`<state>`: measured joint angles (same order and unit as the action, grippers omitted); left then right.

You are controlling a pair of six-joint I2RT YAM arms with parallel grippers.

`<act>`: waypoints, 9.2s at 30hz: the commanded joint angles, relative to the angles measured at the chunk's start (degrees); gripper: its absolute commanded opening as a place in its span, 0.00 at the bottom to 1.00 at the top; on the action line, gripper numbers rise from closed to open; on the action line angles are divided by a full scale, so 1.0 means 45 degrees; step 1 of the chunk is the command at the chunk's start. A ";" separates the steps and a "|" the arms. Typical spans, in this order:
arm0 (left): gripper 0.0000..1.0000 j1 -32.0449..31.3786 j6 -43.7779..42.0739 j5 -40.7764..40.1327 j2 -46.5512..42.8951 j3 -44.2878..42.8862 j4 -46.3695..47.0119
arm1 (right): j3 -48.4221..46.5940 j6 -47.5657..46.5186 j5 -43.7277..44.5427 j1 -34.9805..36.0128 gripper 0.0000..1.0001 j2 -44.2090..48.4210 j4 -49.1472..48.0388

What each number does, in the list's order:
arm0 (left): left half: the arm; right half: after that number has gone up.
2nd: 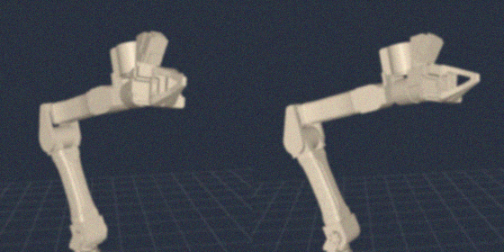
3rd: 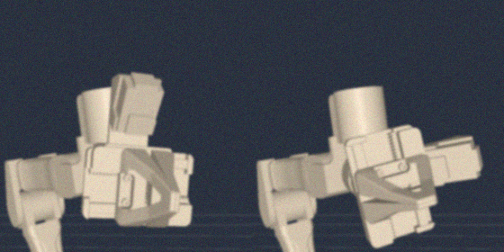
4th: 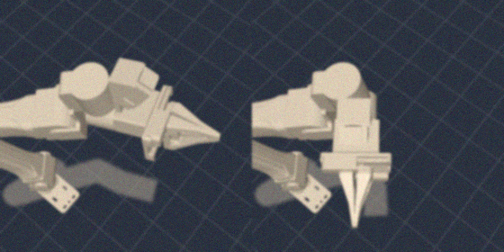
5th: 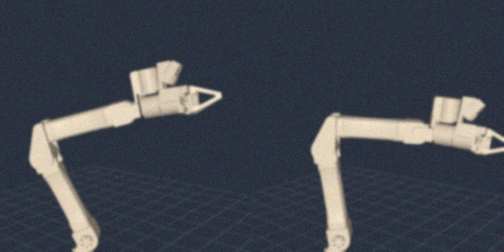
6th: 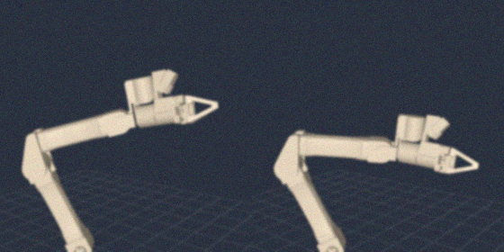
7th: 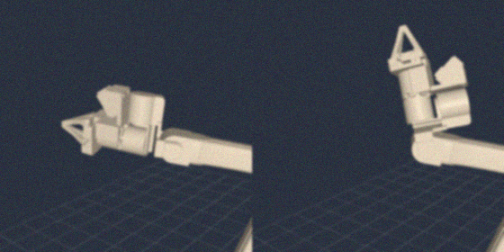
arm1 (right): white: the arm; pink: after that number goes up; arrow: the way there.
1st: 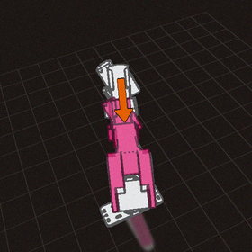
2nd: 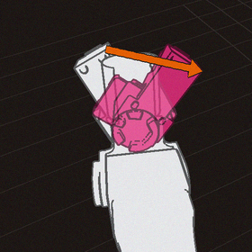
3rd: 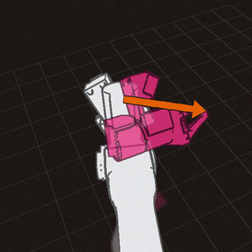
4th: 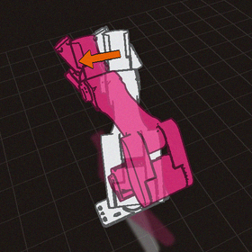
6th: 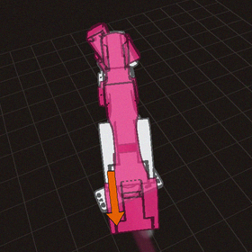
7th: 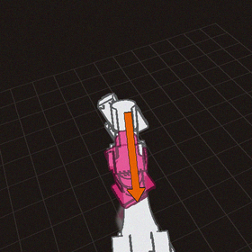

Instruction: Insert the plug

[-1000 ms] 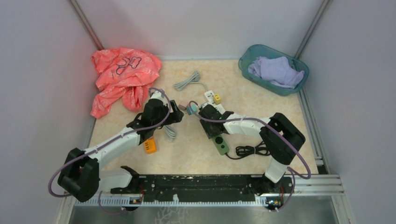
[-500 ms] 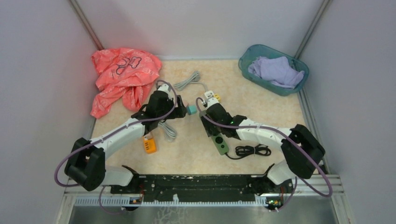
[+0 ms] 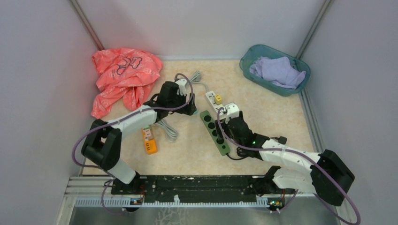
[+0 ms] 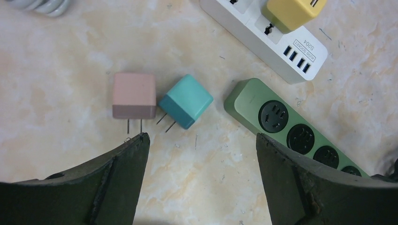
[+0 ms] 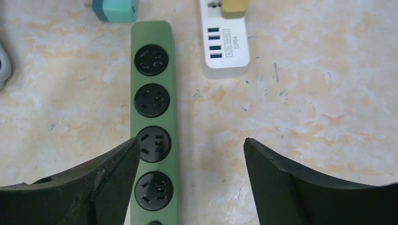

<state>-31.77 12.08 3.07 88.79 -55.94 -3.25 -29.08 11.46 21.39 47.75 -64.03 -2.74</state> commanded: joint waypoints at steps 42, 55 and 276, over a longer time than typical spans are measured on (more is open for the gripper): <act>0.69 -0.0050 -0.2484 0.0915 0.4158 -0.2216 -0.1032 | 0.1781 -0.0669 0.1771 -0.0132 0.85 0.1141 -0.4488; 0.64 -0.0523 -0.2638 0.0140 0.5016 -0.2469 -0.0707 | 0.1815 -0.0633 0.1696 -0.0112 0.85 0.1022 -0.4644; 0.44 -0.1202 0.9950 0.2438 0.3527 0.3701 0.8339 | -0.6631 -0.0368 -0.1920 -0.0552 0.00 -0.6715 0.6184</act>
<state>-37.45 57.12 13.58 103.55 -38.76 34.28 -59.68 10.55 10.09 43.77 -90.83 20.34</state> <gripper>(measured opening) 0.445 0.302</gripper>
